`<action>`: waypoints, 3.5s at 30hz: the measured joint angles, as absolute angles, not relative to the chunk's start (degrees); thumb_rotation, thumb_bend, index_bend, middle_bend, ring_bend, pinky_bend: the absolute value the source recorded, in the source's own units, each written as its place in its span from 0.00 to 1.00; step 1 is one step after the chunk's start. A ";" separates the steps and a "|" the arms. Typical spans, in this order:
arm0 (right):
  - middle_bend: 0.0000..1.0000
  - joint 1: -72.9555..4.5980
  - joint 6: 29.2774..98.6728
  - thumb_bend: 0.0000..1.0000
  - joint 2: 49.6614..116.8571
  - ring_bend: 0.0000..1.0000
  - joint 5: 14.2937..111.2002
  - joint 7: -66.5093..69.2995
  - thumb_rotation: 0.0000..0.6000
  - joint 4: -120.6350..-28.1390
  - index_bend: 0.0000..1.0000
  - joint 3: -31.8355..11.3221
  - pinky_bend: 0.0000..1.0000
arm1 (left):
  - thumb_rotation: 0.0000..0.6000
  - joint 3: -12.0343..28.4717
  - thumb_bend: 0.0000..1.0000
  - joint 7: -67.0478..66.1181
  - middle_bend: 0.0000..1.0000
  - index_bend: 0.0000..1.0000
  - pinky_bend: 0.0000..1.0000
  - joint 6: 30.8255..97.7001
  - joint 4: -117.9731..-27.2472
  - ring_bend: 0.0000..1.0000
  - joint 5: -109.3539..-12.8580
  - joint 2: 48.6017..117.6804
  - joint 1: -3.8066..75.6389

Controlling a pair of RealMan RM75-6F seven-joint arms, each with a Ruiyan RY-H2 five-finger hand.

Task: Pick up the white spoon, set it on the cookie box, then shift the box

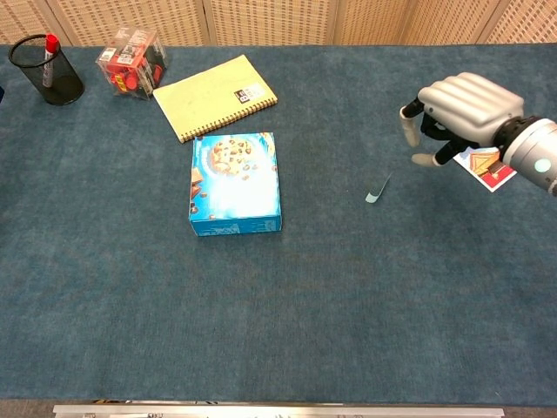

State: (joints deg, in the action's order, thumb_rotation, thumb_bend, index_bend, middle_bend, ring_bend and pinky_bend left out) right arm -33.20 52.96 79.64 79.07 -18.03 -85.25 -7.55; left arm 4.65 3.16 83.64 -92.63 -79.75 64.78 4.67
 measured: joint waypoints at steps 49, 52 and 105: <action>1.00 -36.15 50.87 0.33 88.70 1.00 78.90 -18.91 1.00 -74.68 0.50 -2.00 1.00 | 1.00 3.75 0.33 -0.17 0.23 0.08 0.31 80.55 -95.66 0.25 -79.13 63.72 5.96; 1.00 -36.17 50.76 0.33 88.72 1.00 78.84 -19.14 1.00 -74.43 0.50 -1.81 1.00 | 1.00 3.61 0.33 -0.06 0.23 0.08 0.31 80.47 -95.56 0.25 -79.11 63.63 5.88; 1.00 -37.66 48.76 0.39 92.63 1.00 74.99 -23.16 1.00 -70.01 0.52 -2.27 1.00 | 1.00 3.24 0.33 1.75 0.22 0.08 0.31 79.06 -94.06 0.25 -78.48 63.49 5.94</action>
State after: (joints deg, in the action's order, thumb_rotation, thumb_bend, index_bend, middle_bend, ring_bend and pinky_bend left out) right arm -37.66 48.76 92.63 74.99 -23.16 -70.01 -2.27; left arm 3.24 1.75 79.06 -94.06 -78.48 63.49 5.94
